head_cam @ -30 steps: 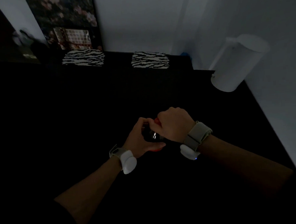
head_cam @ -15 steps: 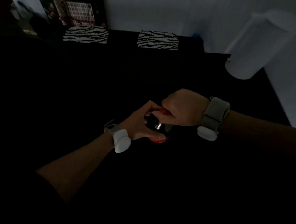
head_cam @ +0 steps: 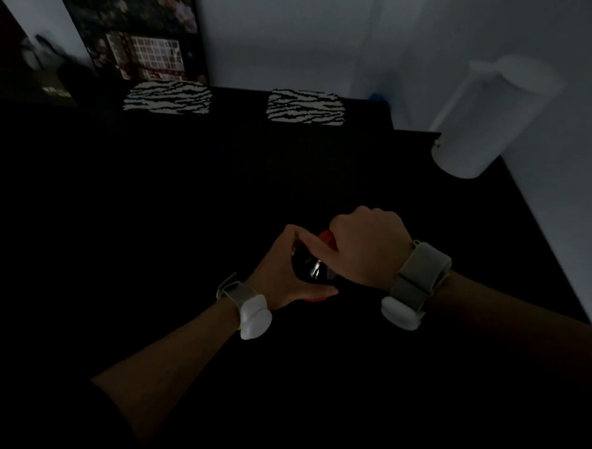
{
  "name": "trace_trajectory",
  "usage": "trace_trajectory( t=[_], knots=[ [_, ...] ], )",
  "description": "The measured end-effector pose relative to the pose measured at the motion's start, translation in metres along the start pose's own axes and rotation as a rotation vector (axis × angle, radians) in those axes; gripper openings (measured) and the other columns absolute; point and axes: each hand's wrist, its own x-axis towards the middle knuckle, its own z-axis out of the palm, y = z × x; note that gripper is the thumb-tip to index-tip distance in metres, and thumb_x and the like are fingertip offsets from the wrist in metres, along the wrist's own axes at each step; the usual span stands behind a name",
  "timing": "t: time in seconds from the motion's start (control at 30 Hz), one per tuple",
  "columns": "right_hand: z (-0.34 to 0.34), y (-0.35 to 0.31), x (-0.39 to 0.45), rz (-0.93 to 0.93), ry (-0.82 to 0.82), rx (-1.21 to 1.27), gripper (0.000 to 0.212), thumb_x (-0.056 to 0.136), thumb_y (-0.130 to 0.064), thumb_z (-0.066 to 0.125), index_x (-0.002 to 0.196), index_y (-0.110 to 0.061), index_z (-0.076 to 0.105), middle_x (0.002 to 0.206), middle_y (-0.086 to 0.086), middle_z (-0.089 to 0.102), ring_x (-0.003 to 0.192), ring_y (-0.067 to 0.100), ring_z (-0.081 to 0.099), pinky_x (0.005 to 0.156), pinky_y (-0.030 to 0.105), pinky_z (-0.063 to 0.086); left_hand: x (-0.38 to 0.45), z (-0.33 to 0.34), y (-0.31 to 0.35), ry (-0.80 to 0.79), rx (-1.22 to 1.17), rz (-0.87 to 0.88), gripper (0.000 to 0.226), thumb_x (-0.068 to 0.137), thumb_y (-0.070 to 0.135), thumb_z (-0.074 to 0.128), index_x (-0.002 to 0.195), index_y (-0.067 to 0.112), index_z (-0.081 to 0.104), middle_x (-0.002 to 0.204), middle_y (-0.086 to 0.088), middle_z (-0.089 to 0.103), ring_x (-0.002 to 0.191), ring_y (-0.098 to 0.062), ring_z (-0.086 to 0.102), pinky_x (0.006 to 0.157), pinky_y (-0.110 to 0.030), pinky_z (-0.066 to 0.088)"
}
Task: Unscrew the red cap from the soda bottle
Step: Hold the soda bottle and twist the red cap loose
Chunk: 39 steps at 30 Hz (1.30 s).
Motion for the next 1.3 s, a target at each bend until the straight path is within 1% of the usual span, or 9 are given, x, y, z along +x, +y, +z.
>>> trace_trajectory(
  t=[0.13,0.2,0.3,0.4,0.5,0.73,0.93,1.13,1.3],
  knots=[
    [0.000,-0.005,-0.001,0.050,0.077,-0.042,0.060,0.083,-0.062,0.043,0.043,-0.025,0.017,0.034,-0.012,0.014,0.026,0.005,0.016,0.043,0.012,0.012,-0.001,0.015,-0.003,0.100,-0.013,0.014,0.079,0.056,0.036,0.095,0.110,0.050,0.039,0.120,0.002,0.059,0.104,-0.001,0.061,0.082,-0.013,0.048],
    [0.004,-0.001,0.000,0.048,0.023,-0.007,0.059,0.083,-0.061,0.047,0.044,-0.025,0.020,0.035,-0.011,0.020,0.027,0.006,0.022,0.040,0.014,0.014,-0.001,0.016,-0.004,0.109,-0.033,0.005,0.078,0.057,0.039,0.095,0.110,0.053,0.040,0.123,0.000,0.058,0.107,-0.001,0.061,0.083,-0.011,0.048],
    [0.007,0.010,0.004,0.008,-0.174,0.137,0.053,0.085,-0.063,0.042,0.049,-0.025,0.034,0.042,-0.008,0.038,0.034,0.008,0.037,0.036,0.020,0.027,-0.001,0.013,-0.005,0.071,-0.048,-0.024,0.077,0.051,0.045,0.093,0.113,0.037,0.048,0.124,-0.003,0.057,0.110,-0.013,0.061,0.092,-0.032,0.053],
    [0.001,0.015,0.011,-0.065,-0.285,0.224,0.051,0.087,-0.062,0.041,0.053,-0.024,0.041,0.046,-0.008,0.045,0.038,0.008,0.041,0.039,0.020,0.031,0.001,0.009,0.000,0.047,-0.056,-0.034,0.074,0.048,0.041,0.093,0.107,0.037,0.049,0.123,-0.006,0.057,0.110,-0.018,0.061,0.094,-0.041,0.054],
    [-0.009,0.020,0.015,-0.169,-0.385,0.282,0.045,0.090,-0.056,0.043,0.056,-0.026,0.039,0.051,-0.009,0.045,0.042,0.008,0.042,0.044,0.019,0.031,0.001,0.006,0.002,0.018,-0.060,-0.036,0.071,0.052,0.034,0.095,0.106,0.041,0.049,0.125,-0.005,0.056,0.112,-0.018,0.060,0.095,-0.041,0.053],
    [-0.022,0.022,0.027,-0.355,-0.494,0.134,0.042,0.091,-0.055,0.040,0.076,-0.016,0.047,0.074,0.000,0.052,0.061,0.014,0.049,0.060,0.027,0.038,0.003,-0.003,0.006,-0.066,-0.021,-0.043,0.069,0.051,0.042,0.092,0.107,0.043,0.051,0.121,-0.001,0.060,0.108,-0.015,0.062,0.092,-0.036,0.053],
    [-0.025,0.022,0.025,-0.417,-0.400,0.018,0.045,0.090,-0.059,0.035,0.077,-0.018,0.046,0.074,-0.003,0.049,0.061,0.014,0.044,0.067,0.031,0.037,0.007,-0.012,0.004,-0.148,-0.035,-0.078,0.068,0.058,0.032,0.094,0.112,0.048,0.055,0.117,0.011,0.066,0.107,-0.004,0.065,0.094,-0.031,0.052],
    [-0.009,0.006,0.001,-0.038,-0.173,-0.047,0.056,0.087,-0.067,0.031,0.055,-0.022,0.033,0.050,-0.006,0.037,0.043,0.017,0.040,0.047,0.027,0.028,0.004,-0.009,0.004,-0.096,0.029,-0.070,0.069,0.055,0.036,0.094,0.110,0.049,0.053,0.113,0.015,0.067,0.102,0.005,0.064,0.083,-0.015,0.049],
    [-0.005,0.004,0.000,-0.013,-0.197,0.089,0.047,0.092,-0.056,0.038,0.066,-0.017,0.041,0.063,0.000,0.045,0.050,0.017,0.042,0.052,0.029,0.030,0.006,-0.006,0.001,-0.070,0.063,-0.085,0.071,0.051,0.042,0.095,0.101,0.063,0.049,0.105,0.026,0.067,0.096,0.014,0.061,0.076,-0.006,0.045]
  ],
)
